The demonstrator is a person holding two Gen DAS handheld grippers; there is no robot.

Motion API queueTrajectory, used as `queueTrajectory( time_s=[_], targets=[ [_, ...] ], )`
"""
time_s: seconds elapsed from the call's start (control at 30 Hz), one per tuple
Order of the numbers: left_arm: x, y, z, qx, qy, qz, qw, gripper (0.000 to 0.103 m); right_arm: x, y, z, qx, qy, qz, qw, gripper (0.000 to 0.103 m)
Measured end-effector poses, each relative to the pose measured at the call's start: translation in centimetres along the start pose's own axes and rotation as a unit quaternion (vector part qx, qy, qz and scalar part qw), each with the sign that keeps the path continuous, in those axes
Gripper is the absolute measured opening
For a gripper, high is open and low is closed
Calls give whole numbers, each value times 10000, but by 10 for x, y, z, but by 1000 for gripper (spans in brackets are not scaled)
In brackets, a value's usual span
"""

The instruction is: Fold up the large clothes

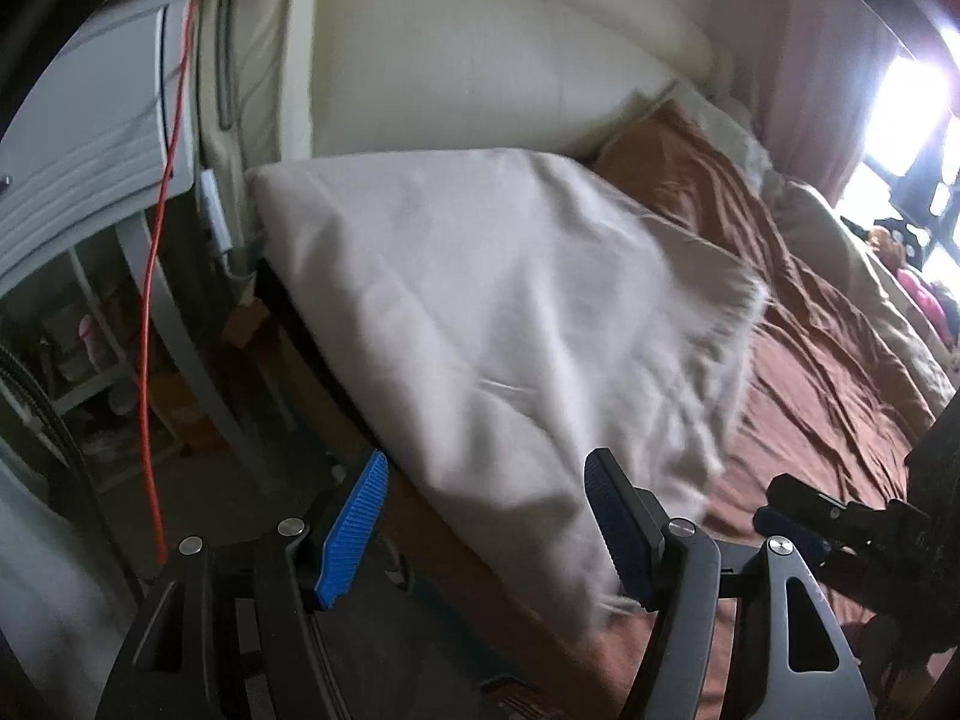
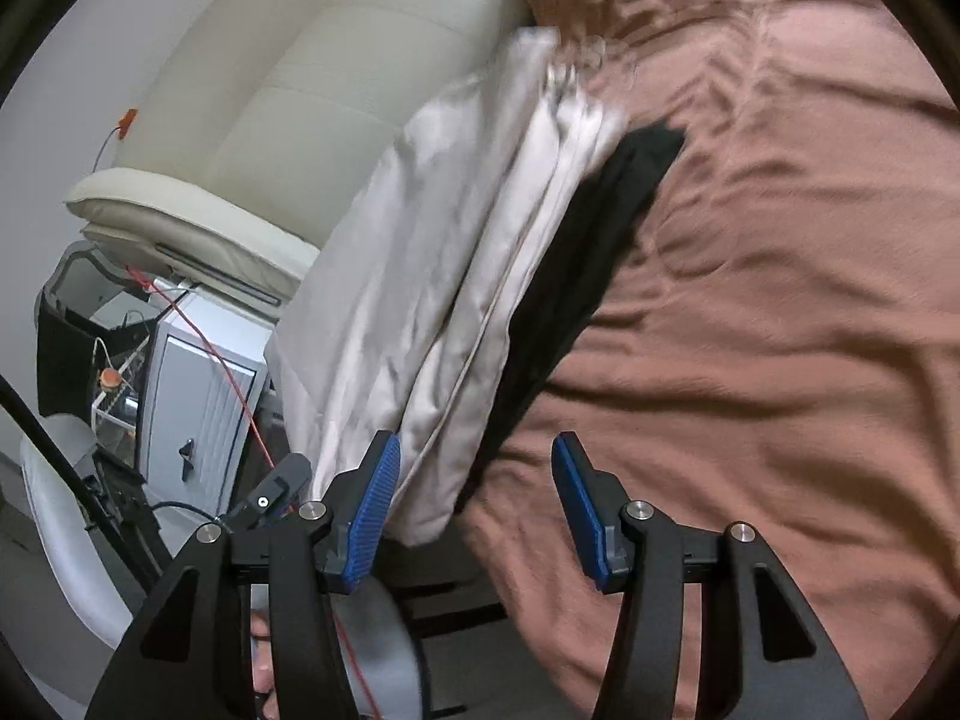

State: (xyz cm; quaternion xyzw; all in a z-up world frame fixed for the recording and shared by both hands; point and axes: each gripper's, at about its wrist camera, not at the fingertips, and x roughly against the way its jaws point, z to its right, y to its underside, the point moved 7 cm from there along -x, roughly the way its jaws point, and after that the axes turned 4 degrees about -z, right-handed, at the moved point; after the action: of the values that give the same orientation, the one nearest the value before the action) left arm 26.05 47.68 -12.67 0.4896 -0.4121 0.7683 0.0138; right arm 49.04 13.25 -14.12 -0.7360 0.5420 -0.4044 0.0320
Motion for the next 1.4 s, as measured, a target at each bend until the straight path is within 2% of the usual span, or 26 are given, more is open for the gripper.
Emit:
queueTrajectory(
  time_s=[0.07, 0.1, 0.2, 0.27, 0.33, 0.4, 0.57, 0.6, 0.9, 1.13, 1.4],
  targets=[
    [10, 3, 11, -82, 95, 46, 9999, 70, 21, 3, -1, 139, 132, 143, 9997, 51],
    [16, 5, 17, -124, 144, 69, 9998, 70, 33, 6, 0, 239, 241, 233, 9992, 54],
    [30, 11, 33, -253, 281, 99, 9992, 70, 60, 17, 1, 391, 478, 389, 9973, 72],
    [40, 14, 42, -319, 342, 151, 9988, 75, 80, 25, 1, 490, 626, 485, 9957, 78],
    [54, 20, 51, -370, 428, 263, 9981, 90, 102, 34, -2, 678, 856, 584, 9923, 80],
    [70, 26, 61, -450, 547, 432, 9966, 97, 126, 43, -10, 929, 1092, 715, 9871, 81],
    [105, 42, 86, -691, 856, 633, 9919, 99, 188, 72, -26, 1354, 1581, 1087, 9720, 98],
    [113, 46, 91, -745, 894, 682, 9909, 102, 201, 79, -27, 1373, 1665, 1181, 9693, 103],
    [171, 82, 130, -1163, 1330, 916, 9800, 103, 301, 147, -34, 1253, 2227, 1827, 9494, 103],
    [210, 103, 146, -1413, 1630, 1114, 9701, 103, 343, 203, -48, 1154, 2571, 2233, 9331, 103],
    [247, 131, 152, -1594, 1860, 1249, 9615, 103, 371, 257, -66, 1171, 2921, 2546, 9144, 103]
  ],
)
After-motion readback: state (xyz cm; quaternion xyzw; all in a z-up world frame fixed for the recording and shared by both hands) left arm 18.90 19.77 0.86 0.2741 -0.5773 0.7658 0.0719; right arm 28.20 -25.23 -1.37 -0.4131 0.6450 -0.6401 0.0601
